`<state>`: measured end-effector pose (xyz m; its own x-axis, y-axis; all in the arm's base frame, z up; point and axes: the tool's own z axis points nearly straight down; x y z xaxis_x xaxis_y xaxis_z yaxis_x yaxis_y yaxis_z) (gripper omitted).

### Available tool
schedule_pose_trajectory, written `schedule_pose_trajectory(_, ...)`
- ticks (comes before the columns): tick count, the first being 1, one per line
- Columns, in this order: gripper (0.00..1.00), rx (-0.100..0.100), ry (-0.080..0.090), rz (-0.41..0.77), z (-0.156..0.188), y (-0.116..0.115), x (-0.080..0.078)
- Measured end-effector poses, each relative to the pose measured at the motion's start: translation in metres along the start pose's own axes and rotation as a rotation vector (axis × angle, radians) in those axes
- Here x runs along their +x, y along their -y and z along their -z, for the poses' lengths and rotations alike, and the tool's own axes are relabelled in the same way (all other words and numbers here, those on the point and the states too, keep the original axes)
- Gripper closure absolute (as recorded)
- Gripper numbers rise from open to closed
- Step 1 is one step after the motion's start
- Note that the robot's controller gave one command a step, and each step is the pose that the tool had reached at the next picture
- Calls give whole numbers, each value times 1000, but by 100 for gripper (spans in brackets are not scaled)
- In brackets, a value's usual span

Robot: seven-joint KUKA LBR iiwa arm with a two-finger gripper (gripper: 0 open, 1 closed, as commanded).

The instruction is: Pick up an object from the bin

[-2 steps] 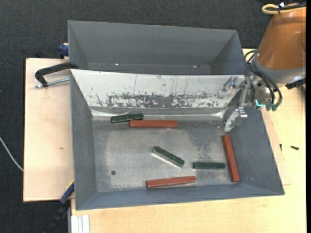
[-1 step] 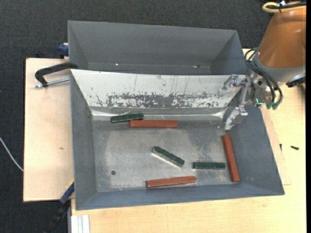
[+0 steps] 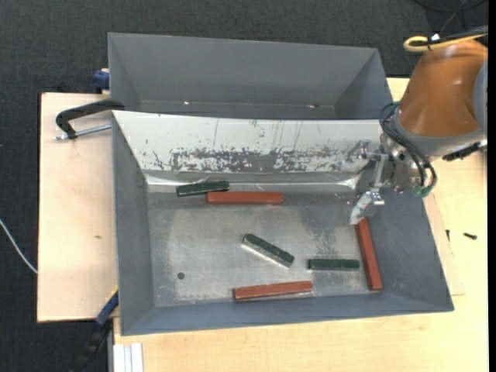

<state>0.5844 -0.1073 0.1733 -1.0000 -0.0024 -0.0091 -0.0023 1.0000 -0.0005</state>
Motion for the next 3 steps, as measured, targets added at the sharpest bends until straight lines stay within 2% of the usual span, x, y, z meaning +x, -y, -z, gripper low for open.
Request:
schedule_pose_trajectory(1,0,-1,-8,-9,-68,-21,49)
schedule_pose_trajectory(2,0,-1,-10,-41,-93,-25,51)
schedule_pose_trajectory(3,0,0,0,44,-100,-31,67)
